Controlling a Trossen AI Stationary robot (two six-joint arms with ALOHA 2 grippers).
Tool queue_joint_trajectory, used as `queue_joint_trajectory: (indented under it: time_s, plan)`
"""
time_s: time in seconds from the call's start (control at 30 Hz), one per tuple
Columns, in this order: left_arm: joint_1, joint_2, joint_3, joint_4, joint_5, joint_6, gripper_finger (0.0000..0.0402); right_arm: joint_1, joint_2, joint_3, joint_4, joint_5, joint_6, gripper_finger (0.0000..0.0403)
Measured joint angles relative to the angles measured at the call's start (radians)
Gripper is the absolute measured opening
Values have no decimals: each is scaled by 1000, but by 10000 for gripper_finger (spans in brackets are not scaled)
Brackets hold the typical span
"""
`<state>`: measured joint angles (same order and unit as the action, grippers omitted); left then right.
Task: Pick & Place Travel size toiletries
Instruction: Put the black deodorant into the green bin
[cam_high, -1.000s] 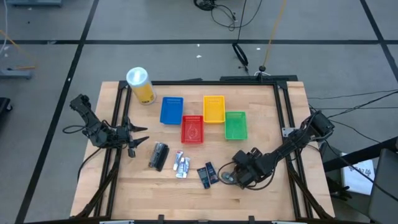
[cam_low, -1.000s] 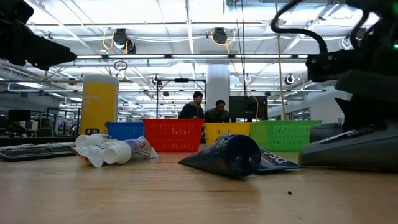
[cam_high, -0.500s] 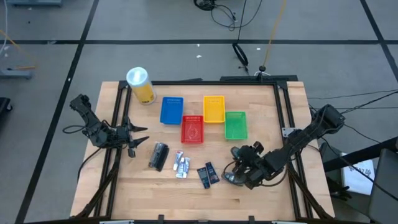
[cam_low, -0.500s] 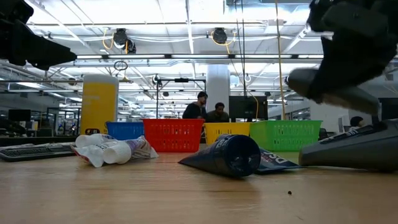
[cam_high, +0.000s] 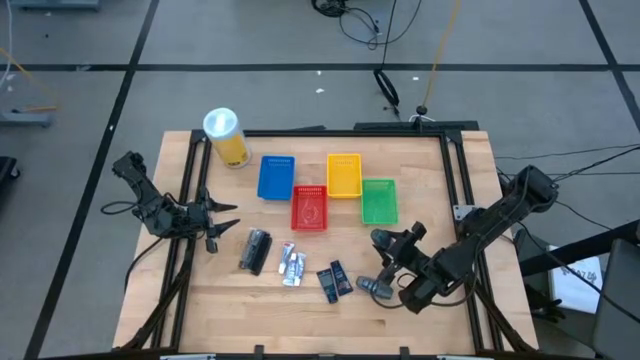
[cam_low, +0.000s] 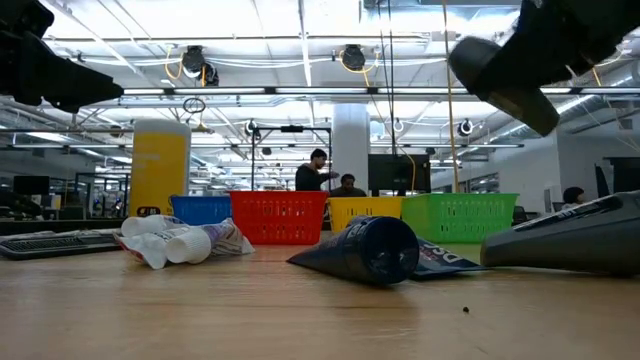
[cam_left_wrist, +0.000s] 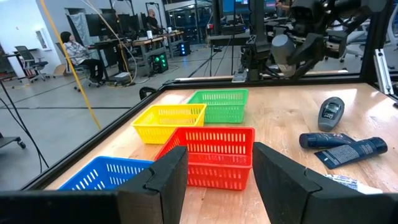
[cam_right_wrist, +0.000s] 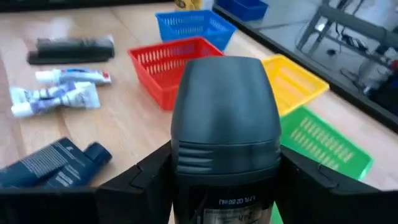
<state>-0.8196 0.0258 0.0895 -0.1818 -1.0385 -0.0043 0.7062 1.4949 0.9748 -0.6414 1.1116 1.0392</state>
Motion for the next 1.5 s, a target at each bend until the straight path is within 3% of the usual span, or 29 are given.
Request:
queue_joint_trajectory:
  time_s: [0.13,0.37,0.63,0.87,1.2,1.5]
  plan:
    - [0,0,0,0,0,0,179,-24,-51,-46,242,-74,-243,204]
    - [0,0,0,3,0,0,179,-60,-171,-224,936,-268,-783,212]
    - [0,0,0,0,0,0,179,-78,-323,-500,1560,-398,-1134,206]
    - [0,0,0,0,0,0,179,-92,-449,-616,1572,-409,-1119,210]
    - [0,0,0,0,0,0,179,-118,-620,-633,1508,-406,-1209,210]
    - [0,0,0,0,0,0,180,-118,-654,-634,1482,-407,-1208,210]
